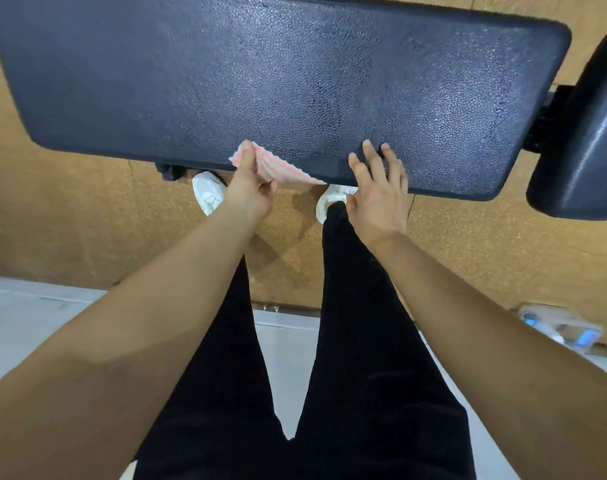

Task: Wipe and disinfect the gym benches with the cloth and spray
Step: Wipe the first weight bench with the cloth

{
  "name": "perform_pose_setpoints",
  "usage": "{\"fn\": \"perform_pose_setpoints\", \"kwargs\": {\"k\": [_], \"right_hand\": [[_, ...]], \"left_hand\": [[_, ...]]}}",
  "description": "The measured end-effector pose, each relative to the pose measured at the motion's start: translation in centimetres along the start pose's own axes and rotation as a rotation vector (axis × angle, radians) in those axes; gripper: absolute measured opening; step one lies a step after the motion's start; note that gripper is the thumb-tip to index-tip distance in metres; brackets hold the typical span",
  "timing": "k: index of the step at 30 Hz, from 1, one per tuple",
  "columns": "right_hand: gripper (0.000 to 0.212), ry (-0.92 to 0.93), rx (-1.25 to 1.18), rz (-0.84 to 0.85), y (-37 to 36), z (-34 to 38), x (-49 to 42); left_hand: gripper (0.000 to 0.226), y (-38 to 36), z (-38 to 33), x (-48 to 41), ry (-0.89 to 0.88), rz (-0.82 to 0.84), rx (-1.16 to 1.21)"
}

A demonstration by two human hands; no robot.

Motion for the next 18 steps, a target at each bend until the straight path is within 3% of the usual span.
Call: {"fn": "perform_pose_setpoints", "kwargs": {"k": [9,15,18], "right_hand": [[0.054,-0.187,-0.023,-0.057,-0.2,3.7,0.3],[0.055,0.116,-0.138,-0.097,-0.8,13.5,-0.9],[0.057,0.316,-0.104,-0.016,-1.8,20.5,-1.9]], "left_hand": [[0.08,7.3,-7.0,-5.4,0.037,-0.21,-0.055],[0.079,13.1,-11.3,-9.5,0.028,-0.272,-0.106],[0.073,14.0,-13.7,-8.5,0.024,-0.252,-0.118]]}}
Point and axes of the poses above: each hand's wrist, its own x-axis away from the middle knuckle, its own y-axis out of the back of the hand, z = x × y, the point moved 3 cm from there along -x, towards the middle knuckle, and after that the axes turned 10 degrees about -y, right-handed, at the moved point
